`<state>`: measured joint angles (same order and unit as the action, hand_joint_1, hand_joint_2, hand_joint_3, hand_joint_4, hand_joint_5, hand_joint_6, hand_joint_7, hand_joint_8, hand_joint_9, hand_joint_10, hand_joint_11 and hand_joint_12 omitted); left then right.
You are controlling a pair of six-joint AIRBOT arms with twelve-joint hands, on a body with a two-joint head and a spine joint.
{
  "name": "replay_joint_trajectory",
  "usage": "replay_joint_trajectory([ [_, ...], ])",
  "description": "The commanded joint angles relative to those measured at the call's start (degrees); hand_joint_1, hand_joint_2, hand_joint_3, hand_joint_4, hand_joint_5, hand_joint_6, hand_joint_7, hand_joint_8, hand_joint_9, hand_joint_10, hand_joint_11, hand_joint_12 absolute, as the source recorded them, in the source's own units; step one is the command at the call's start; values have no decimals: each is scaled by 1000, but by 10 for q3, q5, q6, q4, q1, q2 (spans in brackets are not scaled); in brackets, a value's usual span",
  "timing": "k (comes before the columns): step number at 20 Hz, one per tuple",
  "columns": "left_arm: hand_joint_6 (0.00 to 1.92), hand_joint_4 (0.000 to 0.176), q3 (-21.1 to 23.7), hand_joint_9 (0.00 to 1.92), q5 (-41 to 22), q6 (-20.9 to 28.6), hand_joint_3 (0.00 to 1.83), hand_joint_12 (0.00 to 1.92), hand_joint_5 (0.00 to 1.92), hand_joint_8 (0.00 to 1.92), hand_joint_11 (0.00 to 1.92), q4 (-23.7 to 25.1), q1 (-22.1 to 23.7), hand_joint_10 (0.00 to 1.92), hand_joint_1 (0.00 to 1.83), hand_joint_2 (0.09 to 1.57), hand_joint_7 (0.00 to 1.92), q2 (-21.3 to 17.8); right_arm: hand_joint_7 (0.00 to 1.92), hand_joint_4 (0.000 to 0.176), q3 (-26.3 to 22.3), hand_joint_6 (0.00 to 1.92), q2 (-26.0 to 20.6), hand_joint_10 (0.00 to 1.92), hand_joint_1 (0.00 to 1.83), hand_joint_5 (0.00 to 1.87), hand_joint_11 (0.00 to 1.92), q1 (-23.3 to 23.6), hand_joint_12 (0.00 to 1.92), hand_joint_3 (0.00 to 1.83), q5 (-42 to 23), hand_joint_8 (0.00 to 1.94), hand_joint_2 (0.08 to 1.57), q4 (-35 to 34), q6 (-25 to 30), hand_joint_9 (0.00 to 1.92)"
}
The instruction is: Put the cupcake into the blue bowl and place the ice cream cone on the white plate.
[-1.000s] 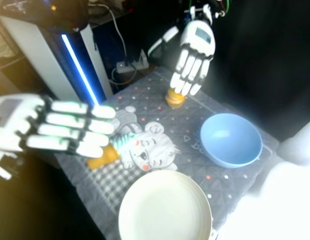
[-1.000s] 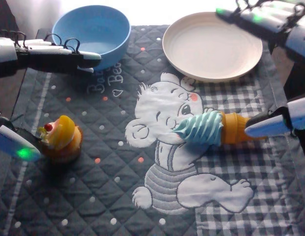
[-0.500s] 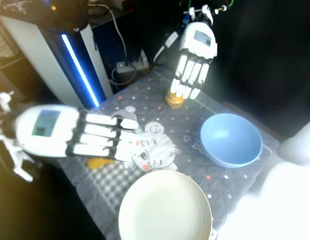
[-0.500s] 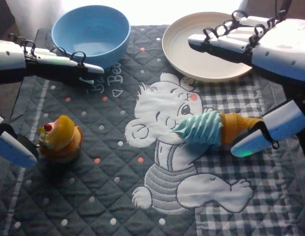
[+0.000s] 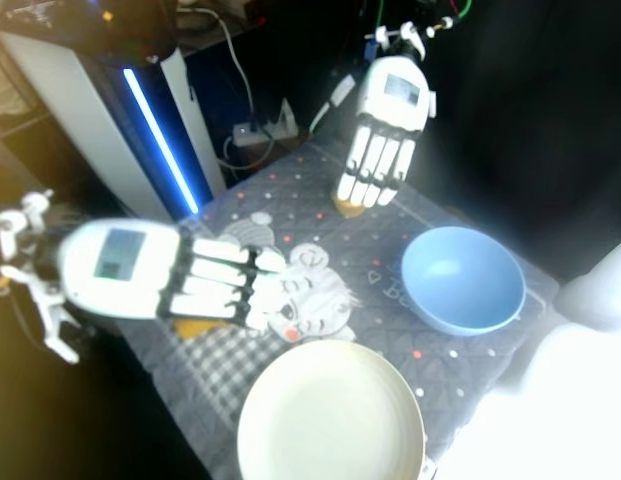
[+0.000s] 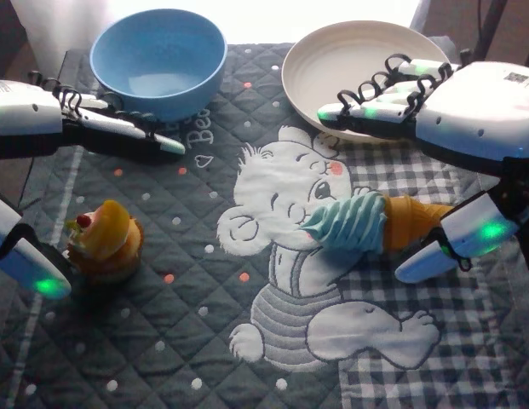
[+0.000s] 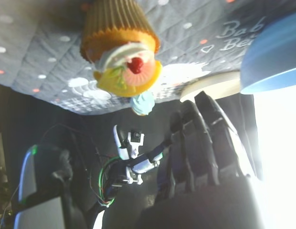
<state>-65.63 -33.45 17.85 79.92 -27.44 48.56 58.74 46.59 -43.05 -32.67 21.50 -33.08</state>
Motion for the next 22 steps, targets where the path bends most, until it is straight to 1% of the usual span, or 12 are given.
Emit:
replay_joint_trajectory([
  [1,4,0,0,329,-13,5,0,879,253,0,3,-25,4,0,773,739,299,4,259,0,4,0,3,4,728,197,42,7,623,0,-54,4,642,-9,10,260],
  [2,1,0,-1,306,-12,5,0,831,245,1,0,-23,2,0,776,737,276,6,259,0,5,0,5,1,725,216,90,7,544,0,-51,0,638,-6,12,261],
  [4,10,0,-4,326,-7,5,0,827,274,8,30,-19,-3,10,790,716,292,14,242,0,6,0,12,0,717,233,159,7,375,0,-45,1,634,-3,12,249],
  [6,0,0,-9,340,-6,7,0,731,291,0,86,-19,-8,1,799,701,305,22,236,0,7,3,16,0,729,241,175,7,360,3,-41,0,644,-1,12,246],
  [7,0,0,-12,336,-6,8,0,713,293,0,80,-19,-11,0,821,690,303,26,253,0,8,9,19,9,678,257,211,7,374,4,-37,7,646,1,12,268],
  [8,3,0,-14,339,-5,9,0,709,301,4,76,-18,-14,2,829,684,313,29,251,0,9,9,22,6,685,260,190,7,365,1,-35,5,641,2,12,263],
  [10,14,0,-17,385,1,11,0,726,336,18,103,-12,-20,18,826,684,358,35,249,0,12,6,27,1,728,258,162,7,357,4,-32,4,647,2,12,252],
  [12,1,0,-20,409,9,11,3,799,340,2,105,-6,-27,8,841,690,366,41,258,0,16,7,31,2,739,268,156,7,363,6,-30,5,655,1,12,255],
  [15,0,0,-27,418,15,13,0,970,323,2,45,-3,-35,3,837,678,378,49,292,0,21,13,37,12,719,292,169,7,376,11,-26,16,674,-4,12,282],
  [16,1,0,-28,443,16,13,0,1000,323,9,75,-3,-37,14,828,671,394,50,300,0,22,11,39,14,710,292,171,7,377,9,-26,18,672,-8,12,290],
  [19,1,0,-29,501,20,13,0,998,311,6,149,-2,-42,16,860,673,435,51,313,0,29,6,47,18,713,287,198,5,391,10,-26,17,679,-20,12,312],
  [22,3,0,-29,496,24,13,2,984,294,5,145,-2,-45,7,874,680,423,52,338,0,34,1,53,2,715,293,268,2,320,1,-27,2,673,-33,12,354],
])
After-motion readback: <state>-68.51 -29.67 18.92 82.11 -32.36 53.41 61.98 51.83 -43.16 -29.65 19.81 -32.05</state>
